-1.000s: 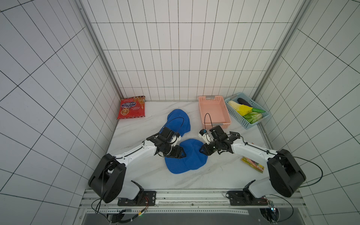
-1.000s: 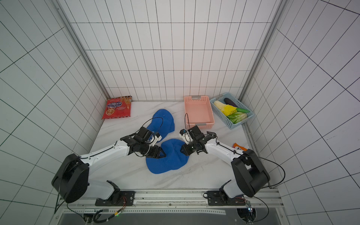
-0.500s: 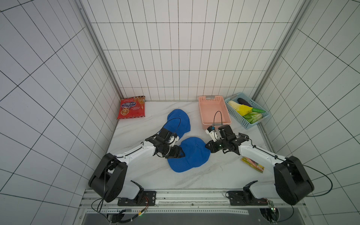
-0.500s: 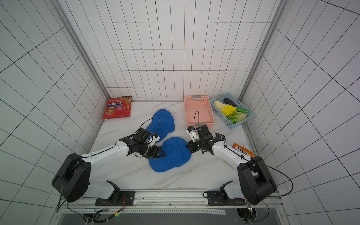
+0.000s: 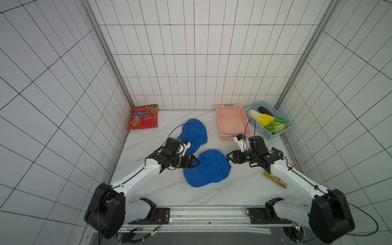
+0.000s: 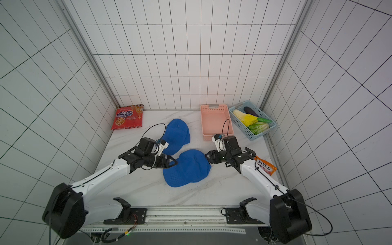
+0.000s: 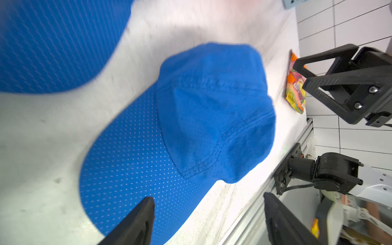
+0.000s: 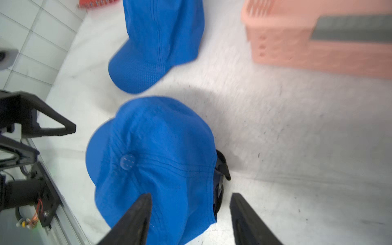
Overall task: Turn the baseball cap inside out
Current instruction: Adjust the baseball cap at the center of the board, then reset both arms
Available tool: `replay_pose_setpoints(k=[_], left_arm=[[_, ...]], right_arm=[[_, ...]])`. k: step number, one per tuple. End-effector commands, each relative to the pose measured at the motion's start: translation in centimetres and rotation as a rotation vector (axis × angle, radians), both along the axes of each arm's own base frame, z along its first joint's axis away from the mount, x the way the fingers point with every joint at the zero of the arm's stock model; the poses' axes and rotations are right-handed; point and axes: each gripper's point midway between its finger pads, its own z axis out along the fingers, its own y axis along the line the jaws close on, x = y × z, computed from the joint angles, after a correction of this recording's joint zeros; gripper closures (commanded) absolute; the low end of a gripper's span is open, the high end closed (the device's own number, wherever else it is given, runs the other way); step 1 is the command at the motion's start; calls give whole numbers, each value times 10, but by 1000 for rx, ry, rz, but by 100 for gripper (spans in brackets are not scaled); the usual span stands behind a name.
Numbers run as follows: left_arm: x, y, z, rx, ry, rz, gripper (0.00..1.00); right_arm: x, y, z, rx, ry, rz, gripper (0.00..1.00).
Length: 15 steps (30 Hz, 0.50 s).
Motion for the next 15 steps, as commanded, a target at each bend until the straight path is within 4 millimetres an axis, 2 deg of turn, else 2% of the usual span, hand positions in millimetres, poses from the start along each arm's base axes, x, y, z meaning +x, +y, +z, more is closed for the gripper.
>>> replay_pose_setpoints(k=[1, 3, 5, 7, 10, 12, 15], left_arm=[[40, 47, 26, 62, -205, 217, 13], [62, 87, 39, 92, -293, 387, 8], [83, 135, 51, 133, -364, 584, 2], [100, 175, 61, 139, -427, 732, 1], [119, 237, 57, 155, -477, 956, 1], [129, 266, 48, 249, -519, 1026, 2], [138, 285, 29, 418, -555, 1024, 2]], right_arm=[[14, -39, 25, -11, -77, -216, 19], [22, -64, 40, 5, -124, -322, 14], [32, -89, 50, 19, -155, -410, 9], [44, -118, 52, 13, -154, -520, 7], [60, -172, 42, -16, -144, -739, 4], [64, -215, 35, -63, -171, -924, 1], [60, -254, 26, -148, -249, -1098, 1]])
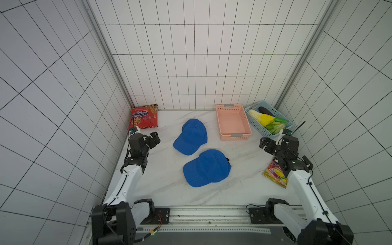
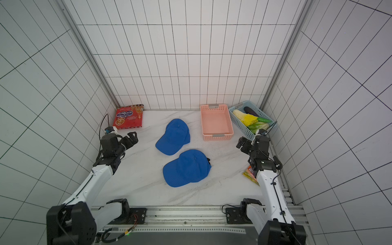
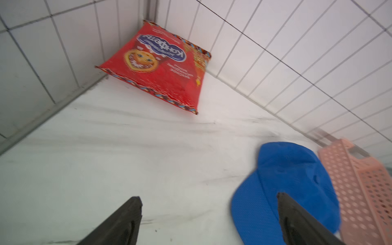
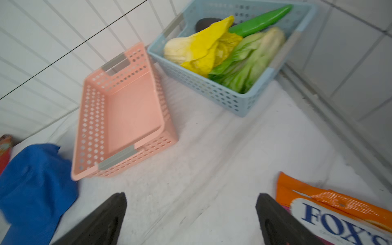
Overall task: Turn the baseball cap inside out
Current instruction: Reset both arms
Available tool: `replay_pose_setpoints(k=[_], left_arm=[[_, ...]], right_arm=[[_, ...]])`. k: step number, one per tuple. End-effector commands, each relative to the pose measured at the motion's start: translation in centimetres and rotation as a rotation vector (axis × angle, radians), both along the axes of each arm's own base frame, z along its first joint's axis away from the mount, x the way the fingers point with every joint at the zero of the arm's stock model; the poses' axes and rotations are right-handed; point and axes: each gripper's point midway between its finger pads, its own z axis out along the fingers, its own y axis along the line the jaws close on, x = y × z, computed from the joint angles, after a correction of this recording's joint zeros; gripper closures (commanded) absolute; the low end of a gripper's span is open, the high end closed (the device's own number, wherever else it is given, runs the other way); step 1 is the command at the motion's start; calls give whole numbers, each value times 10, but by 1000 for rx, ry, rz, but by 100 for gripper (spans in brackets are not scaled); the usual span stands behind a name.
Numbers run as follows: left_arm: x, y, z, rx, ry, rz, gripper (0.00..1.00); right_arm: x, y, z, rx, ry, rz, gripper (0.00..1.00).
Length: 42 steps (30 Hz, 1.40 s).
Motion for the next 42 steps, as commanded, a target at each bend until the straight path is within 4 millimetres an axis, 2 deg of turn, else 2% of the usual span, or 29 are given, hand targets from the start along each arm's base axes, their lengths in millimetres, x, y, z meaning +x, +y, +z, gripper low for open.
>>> replay_pose_setpoints(k=[1, 4, 6, 10, 12, 13, 14, 15, 16, 17, 18, 22, 24, 25, 26, 28, 42], left_arm=[[13, 26, 0, 188, -64, 76, 2], [11, 26, -22, 214, -123, 70, 2], [7, 21, -31, 230, -190, 54, 2], [8, 5, -46, 282, -248, -7, 2], [16, -6, -43, 346, -288, -30, 2], [22, -10, -38, 365, -307, -36, 2], [26, -11, -41, 366, -275, -46, 2], [33, -8, -39, 357, -233, -27, 1], [36, 1, -47, 335, -151, 18, 2], [35, 1, -56, 346, -106, 15, 2], [35, -1, -55, 373, -126, 23, 1], [37, -2, -45, 383, -170, 39, 1], [35, -1, -53, 372, -108, 32, 2], [35, -2, -55, 375, -111, 29, 2], [36, -2, -52, 379, -126, 32, 2], [37, -1, -50, 376, -125, 34, 2], [37, -3, -53, 370, -114, 19, 2]], right_arm=[[-2, -47, -1, -114, -81, -235, 1], [-4, -58, -8, -207, -140, -266, 1], [-6, -60, -22, -251, -161, -256, 1], [1, -48, -43, -305, -190, -152, 1], [10, -40, -52, -296, -184, -105, 1], [15, -36, -50, -287, -198, -83, 1], [21, -31, -51, -280, -208, -54, 1], [26, -28, -48, -280, -238, -36, 1], [33, -23, -49, -281, -260, -9, 1], [38, -18, -50, -307, -265, 21, 1], [44, -15, -50, -325, -272, 44, 1], [60, -1, -79, -334, -241, 132, 1], [70, 4, -80, -339, -208, 167, 1], [72, 4, -89, -327, -123, 183, 1], [81, 5, -83, -318, -147, 186, 1], [77, 4, -88, -304, -133, 194, 1], [77, 4, -86, -307, -141, 192, 1]])
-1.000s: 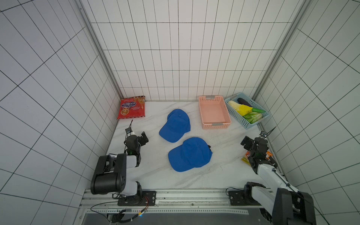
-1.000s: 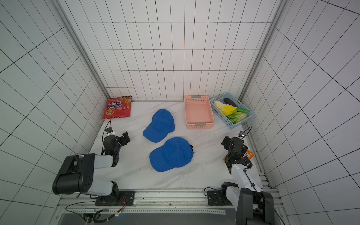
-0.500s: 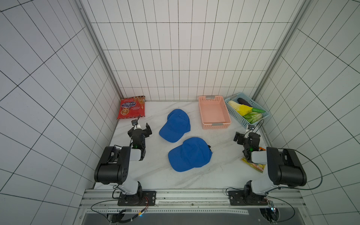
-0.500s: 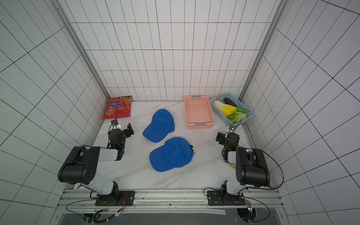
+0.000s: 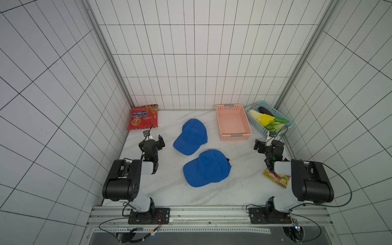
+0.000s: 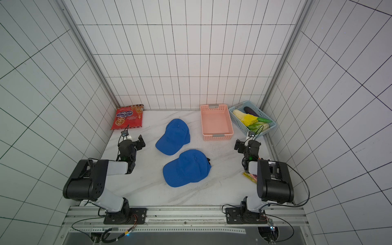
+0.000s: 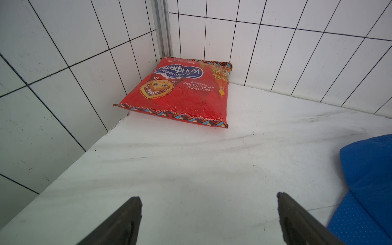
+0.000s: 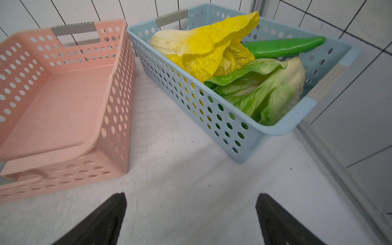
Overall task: Turn the baseball cap inside out
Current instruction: Reset both arms
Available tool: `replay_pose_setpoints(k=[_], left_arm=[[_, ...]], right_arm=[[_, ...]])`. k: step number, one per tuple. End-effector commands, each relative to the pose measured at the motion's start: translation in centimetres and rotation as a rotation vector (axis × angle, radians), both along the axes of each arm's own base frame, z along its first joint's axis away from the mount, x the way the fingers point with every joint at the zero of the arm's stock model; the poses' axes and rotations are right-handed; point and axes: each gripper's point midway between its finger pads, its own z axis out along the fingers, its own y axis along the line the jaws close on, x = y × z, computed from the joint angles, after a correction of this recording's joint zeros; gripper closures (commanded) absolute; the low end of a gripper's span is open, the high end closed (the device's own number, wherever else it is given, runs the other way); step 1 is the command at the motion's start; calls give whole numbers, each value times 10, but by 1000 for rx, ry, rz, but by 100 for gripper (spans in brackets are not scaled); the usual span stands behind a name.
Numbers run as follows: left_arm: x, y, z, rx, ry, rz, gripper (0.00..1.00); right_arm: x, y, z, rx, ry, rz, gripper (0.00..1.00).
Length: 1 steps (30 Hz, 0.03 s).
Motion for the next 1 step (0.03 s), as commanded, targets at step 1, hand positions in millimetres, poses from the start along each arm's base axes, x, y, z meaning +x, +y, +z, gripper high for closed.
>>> replay_pose_setpoints(k=[1], left_arm=[[2, -2, 11, 13, -30, -6, 2]], right_arm=[[0, 0, 3, -7, -8, 8, 1]])
